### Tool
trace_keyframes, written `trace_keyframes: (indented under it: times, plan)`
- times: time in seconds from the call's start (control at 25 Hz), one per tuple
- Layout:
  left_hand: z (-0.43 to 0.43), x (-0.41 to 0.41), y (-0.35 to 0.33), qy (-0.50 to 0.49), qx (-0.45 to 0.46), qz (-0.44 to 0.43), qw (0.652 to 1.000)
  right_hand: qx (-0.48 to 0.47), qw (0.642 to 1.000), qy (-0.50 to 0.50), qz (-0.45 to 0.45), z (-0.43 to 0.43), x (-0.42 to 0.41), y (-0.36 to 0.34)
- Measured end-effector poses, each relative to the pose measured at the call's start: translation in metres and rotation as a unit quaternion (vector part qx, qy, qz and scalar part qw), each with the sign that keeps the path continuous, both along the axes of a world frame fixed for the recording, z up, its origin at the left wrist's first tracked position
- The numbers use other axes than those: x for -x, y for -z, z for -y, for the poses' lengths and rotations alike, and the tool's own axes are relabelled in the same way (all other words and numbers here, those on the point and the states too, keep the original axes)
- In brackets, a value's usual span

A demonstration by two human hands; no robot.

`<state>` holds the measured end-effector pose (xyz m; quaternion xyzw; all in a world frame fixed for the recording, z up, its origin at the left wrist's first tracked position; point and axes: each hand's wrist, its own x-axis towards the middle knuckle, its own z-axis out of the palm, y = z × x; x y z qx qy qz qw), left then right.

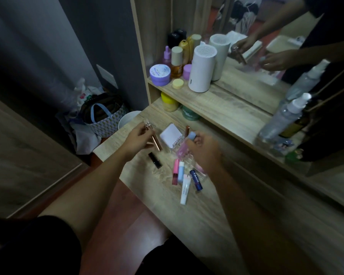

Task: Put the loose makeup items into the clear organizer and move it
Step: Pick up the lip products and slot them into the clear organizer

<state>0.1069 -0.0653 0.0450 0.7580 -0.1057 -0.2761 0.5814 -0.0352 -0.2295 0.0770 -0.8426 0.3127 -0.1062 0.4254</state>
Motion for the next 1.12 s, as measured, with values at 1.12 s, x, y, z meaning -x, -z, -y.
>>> trace_keyframes:
  times: [1.12]
  plan:
    - [0.065, 0.029, 0.009, 0.097, -0.152, 0.236, 0.955, -0.004, 0.998, 0.027, -0.049, 0.053, -0.011, 0.023]
